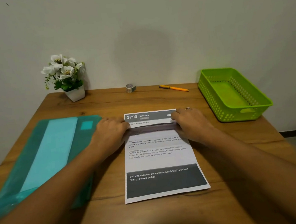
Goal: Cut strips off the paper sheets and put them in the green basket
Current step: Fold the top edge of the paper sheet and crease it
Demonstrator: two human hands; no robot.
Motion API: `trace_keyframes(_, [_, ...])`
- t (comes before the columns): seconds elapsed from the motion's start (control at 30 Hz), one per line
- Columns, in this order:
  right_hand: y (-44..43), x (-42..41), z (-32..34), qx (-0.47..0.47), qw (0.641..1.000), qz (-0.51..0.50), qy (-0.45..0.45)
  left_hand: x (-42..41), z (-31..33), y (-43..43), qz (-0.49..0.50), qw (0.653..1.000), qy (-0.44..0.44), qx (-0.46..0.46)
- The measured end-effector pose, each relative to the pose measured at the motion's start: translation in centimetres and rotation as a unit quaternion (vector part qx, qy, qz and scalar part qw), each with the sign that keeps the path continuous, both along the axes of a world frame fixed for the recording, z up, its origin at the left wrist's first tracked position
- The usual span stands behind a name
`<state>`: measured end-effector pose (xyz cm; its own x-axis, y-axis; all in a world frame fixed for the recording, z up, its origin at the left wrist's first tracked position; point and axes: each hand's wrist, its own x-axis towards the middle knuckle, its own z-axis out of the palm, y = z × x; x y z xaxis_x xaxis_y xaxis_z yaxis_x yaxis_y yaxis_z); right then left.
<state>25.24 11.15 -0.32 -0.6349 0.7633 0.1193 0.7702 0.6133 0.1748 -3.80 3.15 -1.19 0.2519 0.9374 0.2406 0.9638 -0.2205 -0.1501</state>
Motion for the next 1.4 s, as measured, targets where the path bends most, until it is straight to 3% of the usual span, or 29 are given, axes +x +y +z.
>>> trace_keyframes(0.4, [-4.9,-2.2,-1.3,-0.102,0.984,0.017,0.146,3.9,-0.3,-1.7,-0.014,0.988,-0.149,-0.027])
trace_keyframes(0.97, [-5.5,-2.9,-4.8,-0.146,0.982,-0.008,0.121,5.7,-3.8,-1.8,0.02,0.988,-0.112,-0.104])
trace_keyframes(1.4, [-3.9,1.6,-3.8,-0.163,0.978,-0.085,0.1,3.9,0.9,-0.9,0.014,0.983,-0.038,-0.18])
